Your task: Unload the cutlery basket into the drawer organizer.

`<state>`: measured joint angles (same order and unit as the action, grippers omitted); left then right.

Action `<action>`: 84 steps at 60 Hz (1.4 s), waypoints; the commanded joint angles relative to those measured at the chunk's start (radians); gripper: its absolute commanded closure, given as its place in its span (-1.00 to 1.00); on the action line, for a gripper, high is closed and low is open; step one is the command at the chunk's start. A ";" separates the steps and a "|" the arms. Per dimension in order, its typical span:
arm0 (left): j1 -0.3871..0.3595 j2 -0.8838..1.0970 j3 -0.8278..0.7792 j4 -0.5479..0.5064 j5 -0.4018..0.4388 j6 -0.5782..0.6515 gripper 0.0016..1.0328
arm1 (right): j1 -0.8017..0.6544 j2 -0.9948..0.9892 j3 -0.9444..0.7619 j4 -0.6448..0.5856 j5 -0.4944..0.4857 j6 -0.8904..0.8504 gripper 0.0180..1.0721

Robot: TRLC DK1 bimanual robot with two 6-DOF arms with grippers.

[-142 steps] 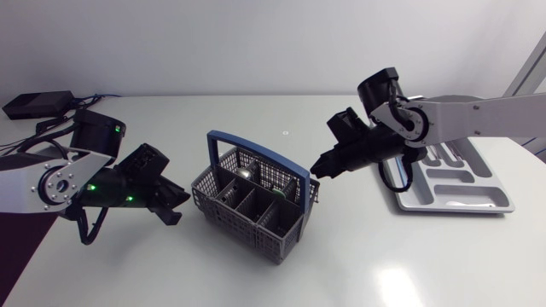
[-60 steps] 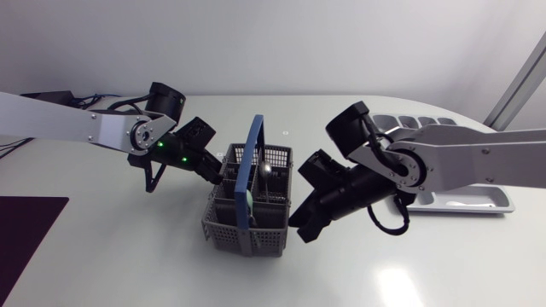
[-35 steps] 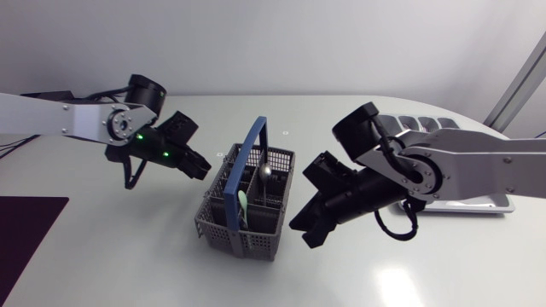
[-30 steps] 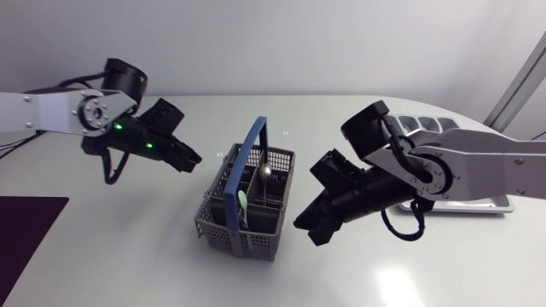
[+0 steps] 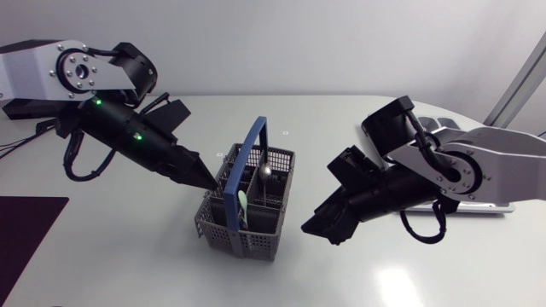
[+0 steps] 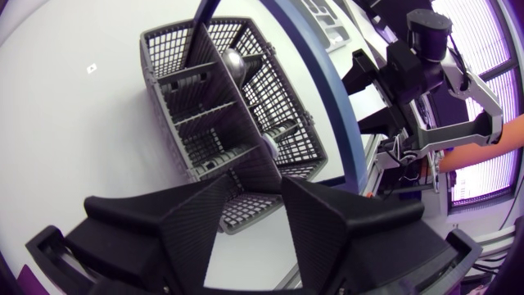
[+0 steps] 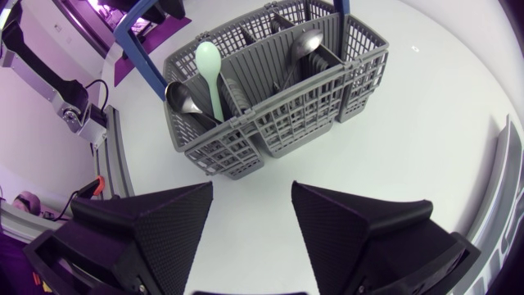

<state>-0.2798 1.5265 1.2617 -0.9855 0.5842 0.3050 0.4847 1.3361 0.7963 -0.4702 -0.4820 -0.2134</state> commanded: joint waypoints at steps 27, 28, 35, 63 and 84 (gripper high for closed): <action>-0.085 0.139 0.042 0.076 0.000 -0.150 0.05 | -0.018 -0.064 -0.034 -0.036 0.003 0.006 -0.42; -0.088 0.141 0.042 0.080 -0.001 -0.156 0.05 | -0.020 -0.066 -0.035 -0.036 0.003 0.006 -0.42; -0.105 0.150 0.050 0.096 -0.009 -0.181 0.05 | -0.034 -0.080 -0.043 -0.042 0.003 0.000 -0.42; -0.156 0.193 0.070 0.119 -0.058 -0.219 0.52 | -0.061 -0.106 -0.071 -0.050 -0.004 -0.023 -0.42; -0.130 0.172 0.010 0.157 -0.026 -0.221 0.89 | -0.069 -0.110 -0.081 -0.050 -0.004 -0.030 -0.42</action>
<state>-0.4255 1.6871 1.3071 -0.8272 0.5625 0.1040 0.4229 1.2358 0.7483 -0.5098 -0.4831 -0.2329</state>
